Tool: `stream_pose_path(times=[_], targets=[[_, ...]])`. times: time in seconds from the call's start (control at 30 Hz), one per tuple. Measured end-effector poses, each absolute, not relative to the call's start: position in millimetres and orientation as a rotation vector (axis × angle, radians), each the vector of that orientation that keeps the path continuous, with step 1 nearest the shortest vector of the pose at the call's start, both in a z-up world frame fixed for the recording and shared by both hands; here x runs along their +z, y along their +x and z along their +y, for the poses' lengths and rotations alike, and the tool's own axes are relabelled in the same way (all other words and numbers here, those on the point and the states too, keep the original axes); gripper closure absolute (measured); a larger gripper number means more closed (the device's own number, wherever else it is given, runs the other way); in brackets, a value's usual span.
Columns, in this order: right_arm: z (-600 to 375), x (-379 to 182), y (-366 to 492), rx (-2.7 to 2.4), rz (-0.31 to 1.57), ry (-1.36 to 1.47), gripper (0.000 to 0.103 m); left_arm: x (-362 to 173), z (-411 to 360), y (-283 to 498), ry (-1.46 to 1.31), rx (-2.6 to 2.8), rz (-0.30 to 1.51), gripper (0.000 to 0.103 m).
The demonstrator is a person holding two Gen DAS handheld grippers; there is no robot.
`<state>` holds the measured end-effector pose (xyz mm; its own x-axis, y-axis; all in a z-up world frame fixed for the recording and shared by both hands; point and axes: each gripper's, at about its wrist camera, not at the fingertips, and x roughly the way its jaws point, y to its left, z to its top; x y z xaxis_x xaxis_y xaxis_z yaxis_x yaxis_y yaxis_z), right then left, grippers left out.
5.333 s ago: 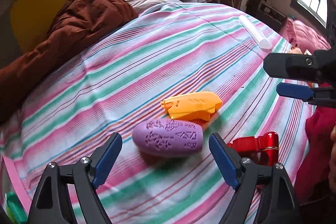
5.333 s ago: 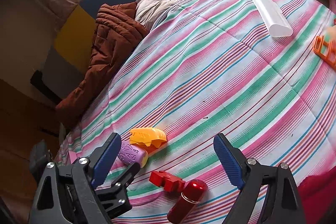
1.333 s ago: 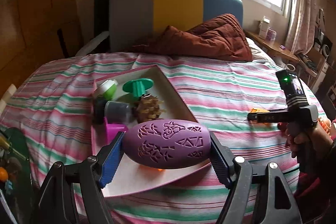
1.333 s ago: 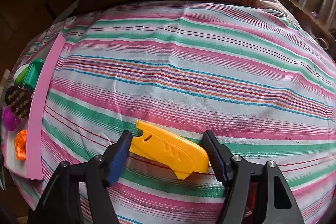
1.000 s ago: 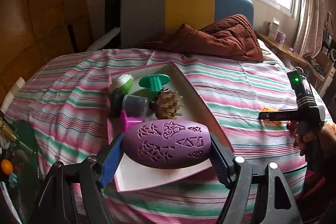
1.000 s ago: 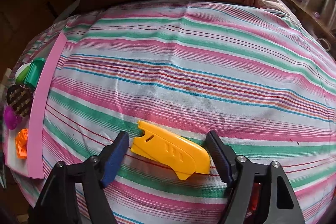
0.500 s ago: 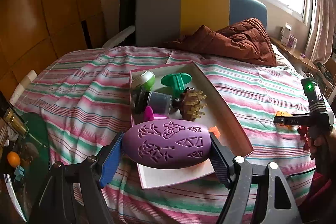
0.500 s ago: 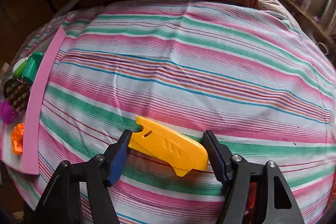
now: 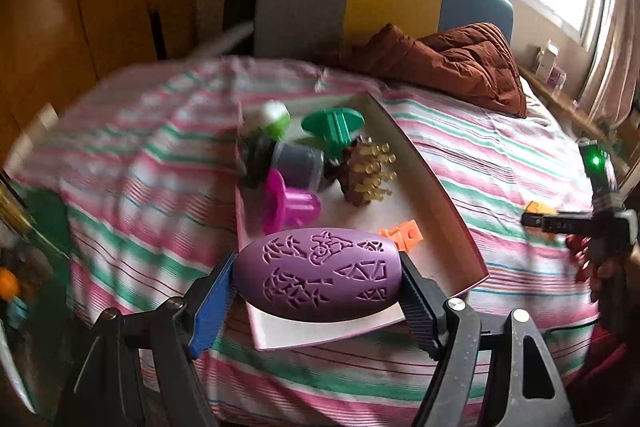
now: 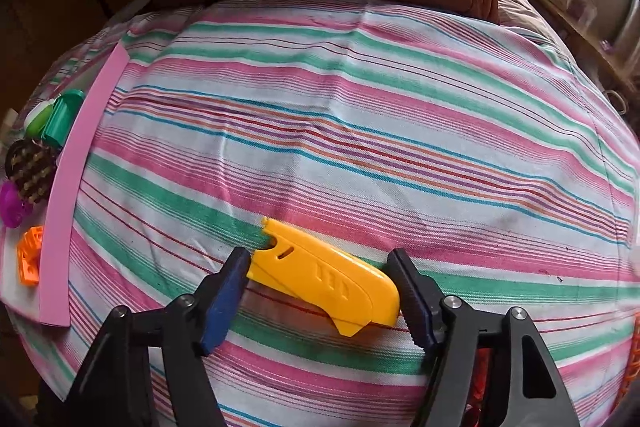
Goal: Organize rigid objects
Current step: 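Lower the purple egg into the tray and open the left gripper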
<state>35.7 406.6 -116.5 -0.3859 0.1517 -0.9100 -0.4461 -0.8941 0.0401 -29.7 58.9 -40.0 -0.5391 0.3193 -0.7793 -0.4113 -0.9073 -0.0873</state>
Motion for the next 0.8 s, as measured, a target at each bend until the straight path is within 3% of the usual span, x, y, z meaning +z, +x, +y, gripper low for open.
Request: stream_pose_path(times=[0.17, 0.6, 0.8], targets=[[405, -116, 35, 2.316, 0.392, -1.479, 0.033, -48, 54, -47, -1.291, 2.39, 0.045, 0.026], [399, -116, 30, 2.316, 0.382, -1.478, 0.033, -72, 89, -79, -1.312, 2.381, 0.26, 0.026], [396, -116, 29, 2.317, 0.382, -1.476, 0.033, -82, 83, -88, -1.346, 2.378, 0.215, 0.025]])
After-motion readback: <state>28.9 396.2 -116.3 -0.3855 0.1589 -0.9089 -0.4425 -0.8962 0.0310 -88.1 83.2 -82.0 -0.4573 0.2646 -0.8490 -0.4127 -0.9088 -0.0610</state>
